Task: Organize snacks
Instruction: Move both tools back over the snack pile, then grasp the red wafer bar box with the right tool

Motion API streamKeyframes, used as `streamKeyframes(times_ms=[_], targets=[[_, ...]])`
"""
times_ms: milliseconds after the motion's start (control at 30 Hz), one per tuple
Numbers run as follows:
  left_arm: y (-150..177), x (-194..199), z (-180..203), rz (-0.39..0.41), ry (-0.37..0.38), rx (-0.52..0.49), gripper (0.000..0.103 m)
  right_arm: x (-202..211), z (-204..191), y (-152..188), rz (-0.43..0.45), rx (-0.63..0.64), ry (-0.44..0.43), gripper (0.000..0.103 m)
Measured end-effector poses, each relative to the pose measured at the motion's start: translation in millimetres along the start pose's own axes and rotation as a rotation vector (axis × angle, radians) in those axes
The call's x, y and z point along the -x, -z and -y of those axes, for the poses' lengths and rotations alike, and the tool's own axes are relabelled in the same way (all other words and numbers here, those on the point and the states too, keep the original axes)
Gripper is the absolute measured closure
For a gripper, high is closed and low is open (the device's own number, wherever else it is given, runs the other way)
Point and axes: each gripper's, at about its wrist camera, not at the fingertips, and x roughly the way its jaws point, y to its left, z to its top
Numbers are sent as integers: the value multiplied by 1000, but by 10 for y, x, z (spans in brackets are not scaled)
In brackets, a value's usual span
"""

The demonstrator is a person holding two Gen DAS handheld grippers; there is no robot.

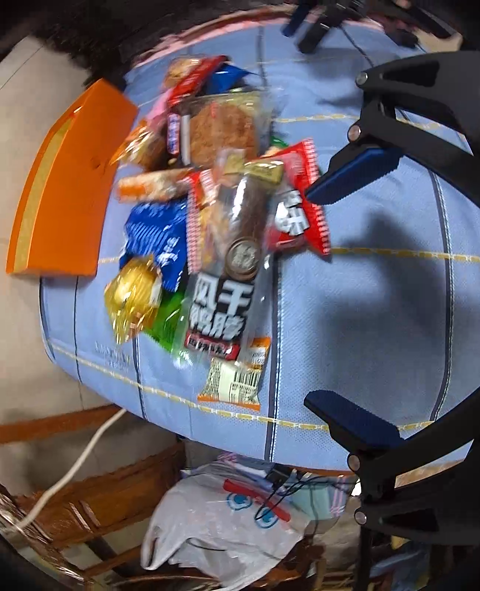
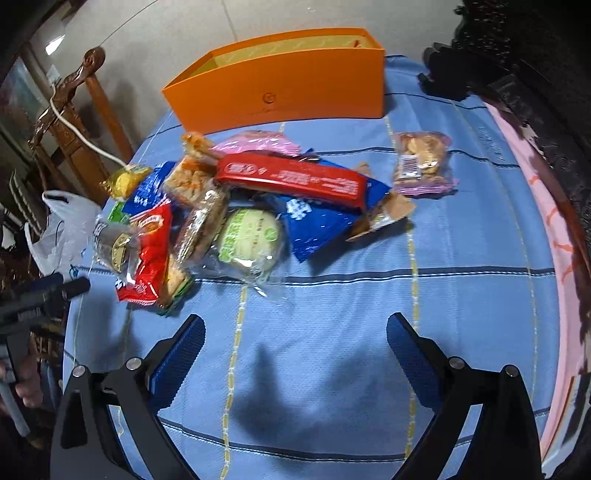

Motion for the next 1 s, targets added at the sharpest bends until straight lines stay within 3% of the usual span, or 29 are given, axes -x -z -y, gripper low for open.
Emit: streamKeyframes(times_ms=[167,533,633,767,867,1000], targets=[[-198,-36,-43,-28,53,89,5,-62,-44,-33,-12,13,-7,4],[-305,-126,33,-49,43,85,4,-30,145,-232,44,-26,29,4],[-301,-151,6,-56,39,90,5,-37,89,-413,93,50,89,4],[-289,-154,-12,-59,35,84,5,-155,-146,-634,139,306,204,4],[-263,-151,-23,-60,24,84,5,-276,-278,-763,136,414,224,5],[-224,-128,-30,-59,11,80,5,-520,-390,-917,88,519,249,26]])
